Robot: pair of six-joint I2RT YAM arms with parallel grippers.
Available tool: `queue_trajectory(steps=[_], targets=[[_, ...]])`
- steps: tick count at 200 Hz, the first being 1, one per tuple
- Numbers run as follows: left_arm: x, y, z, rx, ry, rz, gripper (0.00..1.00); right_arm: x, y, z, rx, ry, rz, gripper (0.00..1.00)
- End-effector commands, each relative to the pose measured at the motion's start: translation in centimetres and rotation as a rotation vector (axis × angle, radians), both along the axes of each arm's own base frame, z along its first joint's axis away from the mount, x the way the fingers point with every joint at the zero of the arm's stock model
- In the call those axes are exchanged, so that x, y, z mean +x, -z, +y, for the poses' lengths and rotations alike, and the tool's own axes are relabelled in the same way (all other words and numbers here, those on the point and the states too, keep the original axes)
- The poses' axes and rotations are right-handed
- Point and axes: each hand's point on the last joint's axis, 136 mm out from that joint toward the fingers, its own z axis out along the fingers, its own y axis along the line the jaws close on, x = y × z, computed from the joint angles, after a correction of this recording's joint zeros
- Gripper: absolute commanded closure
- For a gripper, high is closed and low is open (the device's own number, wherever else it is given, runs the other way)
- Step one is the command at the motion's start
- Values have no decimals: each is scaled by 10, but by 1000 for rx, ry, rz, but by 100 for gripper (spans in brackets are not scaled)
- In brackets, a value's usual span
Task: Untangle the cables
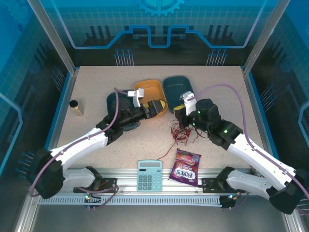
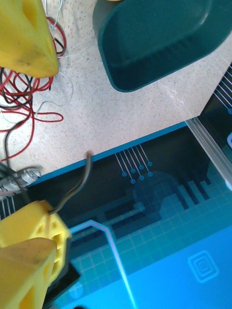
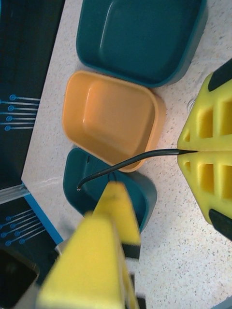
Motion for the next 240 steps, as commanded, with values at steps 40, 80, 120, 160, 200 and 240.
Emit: queue_trajectory(steps=[40,80,120,160,200,240], targets=[[16,-34,-25,-172,24,-12,32,-3,-4,27,23,-65,-50,98],[18,-31,-30,-176,34,-8,72,-4,4,30,12,-72,-37,98],[18,-34,-30,-128,44,-32,100,-7,14,20,-7,-35,-11,89],[11,-51,-32,-84,84,-98,100,-14,30,-1,-26,24,40,75],[8,-60,-28,0,86,-139,100,-22,31,-14,-26,41,62,50],[1,-76,-30,44,131,-184,100,-23,31,-26,-7,72,70,44]])
